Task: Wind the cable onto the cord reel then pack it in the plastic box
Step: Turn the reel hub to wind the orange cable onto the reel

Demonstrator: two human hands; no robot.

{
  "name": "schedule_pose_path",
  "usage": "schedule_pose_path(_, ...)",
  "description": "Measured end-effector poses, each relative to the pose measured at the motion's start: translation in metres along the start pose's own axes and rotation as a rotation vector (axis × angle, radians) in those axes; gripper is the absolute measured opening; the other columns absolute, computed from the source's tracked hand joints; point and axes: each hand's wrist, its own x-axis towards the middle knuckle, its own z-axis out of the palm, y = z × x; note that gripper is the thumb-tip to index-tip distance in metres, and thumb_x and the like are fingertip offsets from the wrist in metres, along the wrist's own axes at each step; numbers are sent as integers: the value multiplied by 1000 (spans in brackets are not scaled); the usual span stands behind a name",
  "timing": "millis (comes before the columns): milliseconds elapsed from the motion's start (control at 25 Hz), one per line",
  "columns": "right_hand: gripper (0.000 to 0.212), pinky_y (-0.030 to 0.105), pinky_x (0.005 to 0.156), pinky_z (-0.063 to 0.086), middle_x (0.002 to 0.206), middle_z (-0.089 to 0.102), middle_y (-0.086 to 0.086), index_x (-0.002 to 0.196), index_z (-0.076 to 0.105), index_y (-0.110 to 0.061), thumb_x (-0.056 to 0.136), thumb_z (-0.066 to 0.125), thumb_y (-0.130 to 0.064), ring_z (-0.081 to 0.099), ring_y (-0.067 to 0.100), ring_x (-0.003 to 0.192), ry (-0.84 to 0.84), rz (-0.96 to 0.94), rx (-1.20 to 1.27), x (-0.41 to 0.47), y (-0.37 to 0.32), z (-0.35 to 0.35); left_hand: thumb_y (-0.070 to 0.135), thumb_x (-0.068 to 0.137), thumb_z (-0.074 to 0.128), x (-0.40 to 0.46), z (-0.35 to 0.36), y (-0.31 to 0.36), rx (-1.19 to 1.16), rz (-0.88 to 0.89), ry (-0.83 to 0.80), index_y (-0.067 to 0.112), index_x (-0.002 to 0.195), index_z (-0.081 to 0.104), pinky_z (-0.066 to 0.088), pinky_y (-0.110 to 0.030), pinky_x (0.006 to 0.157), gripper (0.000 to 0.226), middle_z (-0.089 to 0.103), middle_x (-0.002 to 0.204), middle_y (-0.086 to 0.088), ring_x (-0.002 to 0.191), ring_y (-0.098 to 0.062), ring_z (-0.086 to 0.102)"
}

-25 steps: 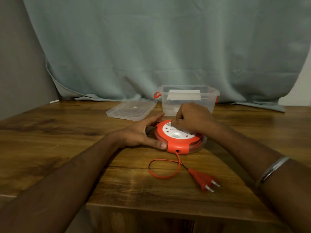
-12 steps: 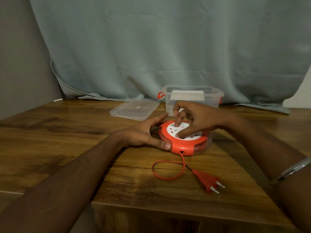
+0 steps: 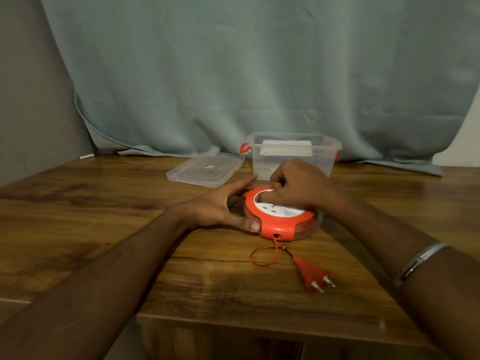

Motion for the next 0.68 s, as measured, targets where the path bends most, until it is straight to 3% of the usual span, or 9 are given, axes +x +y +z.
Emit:
schedule_pose_path(120, 59, 27, 50, 26, 50, 50, -8, 52, 54, -18, 73, 72, -70, 46, 5, 53, 18, 67, -68, 1, -3, 2, 55, 55, 96, 1, 0, -1, -5, 0, -9, 42, 163, 22, 32, -1, 103, 131, 37, 162, 18, 137, 19, 35)
schedule_pose_path(280, 43, 29, 56, 29, 67, 56, -9, 62, 60, -23, 83, 73, -59, 54, 17, 71, -10, 115, -122, 3, -7, 2, 55, 55, 96, 1, -1, 0, -12, -13, -23, 46, 162, 21, 33, -5, 107, 131, 38, 162, 19, 145, 4, 37)
schedule_pose_path(440, 33, 26, 52, 30, 60, 59, -8, 62, 65, -21, 84, 75, -42, 56, 11, 64, 6, 31, -103, 1, -7, -5, 55, 55, 96, 0, -1, 0, 3, -8, -11, 44, 162, 21, 33, -7, 109, 131, 39, 159, 22, 137, 16, 38)
schedule_pose_path(480, 26, 26, 53, 34, 62, 62, -9, 66, 67, -21, 83, 77, -38, 58, 8, 63, -25, -32, -23, 0, -4, -10, 55, 55, 96, 0, -1, 1, 5, -7, -9, 43, 163, 21, 32, -6, 108, 132, 39, 159, 21, 138, 15, 38)
schedule_pose_path(560, 11, 12, 55, 38, 73, 70, -16, 82, 73, -22, 82, 82, -27, 61, 0, 62, -186, -147, 246, -4, 3, -23, 56, 55, 96, 0, -1, 0, 1, -13, -6, 42, 164, 21, 31, -7, 109, 133, 36, 163, 18, 143, 7, 37)
schedule_pose_path(680, 29, 5, 61, 44, 93, 73, -15, 104, 73, -21, 79, 90, -24, 62, -15, 72, -385, -177, 390, -6, 10, -29, 58, 55, 95, 0, -1, 1, 4, -16, -23, 43, 164, 19, 31, -7, 108, 134, 33, 165, 19, 146, 4, 34)
